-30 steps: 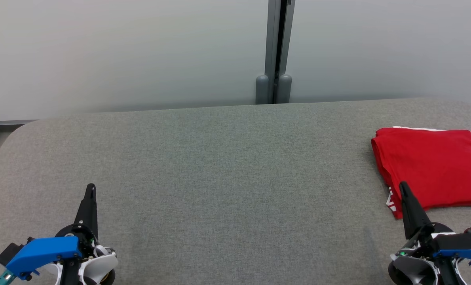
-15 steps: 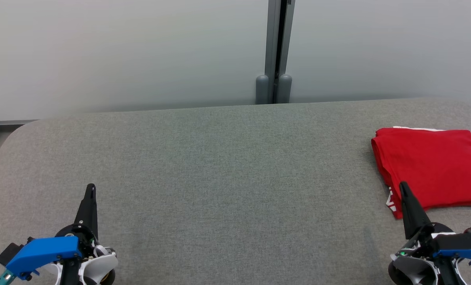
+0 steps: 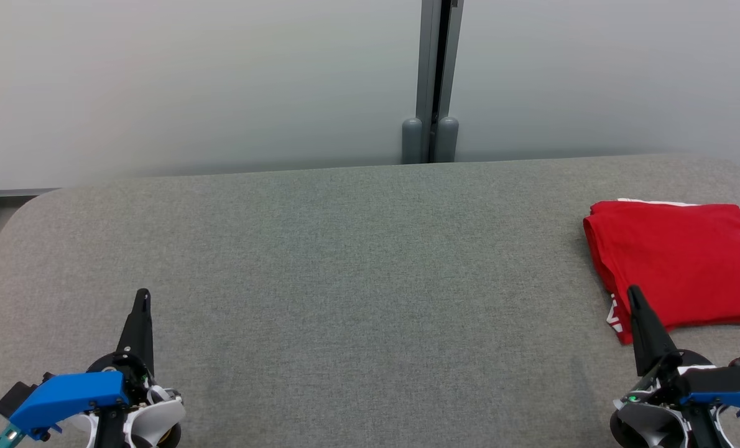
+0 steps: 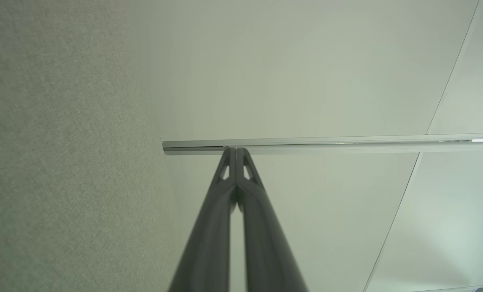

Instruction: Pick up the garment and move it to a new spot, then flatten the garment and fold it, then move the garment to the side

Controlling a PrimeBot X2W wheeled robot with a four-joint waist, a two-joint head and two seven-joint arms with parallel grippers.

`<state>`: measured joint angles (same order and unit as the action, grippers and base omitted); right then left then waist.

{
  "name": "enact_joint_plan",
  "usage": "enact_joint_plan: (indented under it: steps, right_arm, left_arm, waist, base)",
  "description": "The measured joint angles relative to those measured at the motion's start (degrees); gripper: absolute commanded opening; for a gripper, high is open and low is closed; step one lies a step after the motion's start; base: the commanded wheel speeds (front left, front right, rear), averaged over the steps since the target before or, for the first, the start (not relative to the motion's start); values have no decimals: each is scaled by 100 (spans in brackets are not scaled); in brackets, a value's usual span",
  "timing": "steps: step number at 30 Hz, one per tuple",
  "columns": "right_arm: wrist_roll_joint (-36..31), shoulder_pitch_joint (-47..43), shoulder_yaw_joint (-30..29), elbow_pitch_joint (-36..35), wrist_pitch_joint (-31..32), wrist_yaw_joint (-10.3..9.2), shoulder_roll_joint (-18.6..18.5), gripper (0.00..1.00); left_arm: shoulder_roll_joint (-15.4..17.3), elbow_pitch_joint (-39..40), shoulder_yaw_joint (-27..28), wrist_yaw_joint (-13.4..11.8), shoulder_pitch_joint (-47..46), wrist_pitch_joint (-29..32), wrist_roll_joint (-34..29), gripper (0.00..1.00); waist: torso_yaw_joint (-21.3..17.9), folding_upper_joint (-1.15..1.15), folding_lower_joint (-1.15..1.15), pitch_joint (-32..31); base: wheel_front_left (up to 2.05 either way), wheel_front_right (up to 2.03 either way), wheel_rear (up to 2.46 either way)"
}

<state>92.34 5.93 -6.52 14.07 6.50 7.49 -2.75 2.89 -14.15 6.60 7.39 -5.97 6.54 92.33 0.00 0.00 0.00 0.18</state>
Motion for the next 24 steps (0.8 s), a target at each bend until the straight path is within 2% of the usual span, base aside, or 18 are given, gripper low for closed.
enact_joint_plan:
  steps: [24]
  right_arm:
    - [0, 0, 0, 0, 0, 0, 0, 0]
  left_arm:
    - [0, 0, 0, 0, 0, 0, 0, 0]
  waist:
    - [0, 0, 0, 0]
  base:
    - [0, 0, 0]
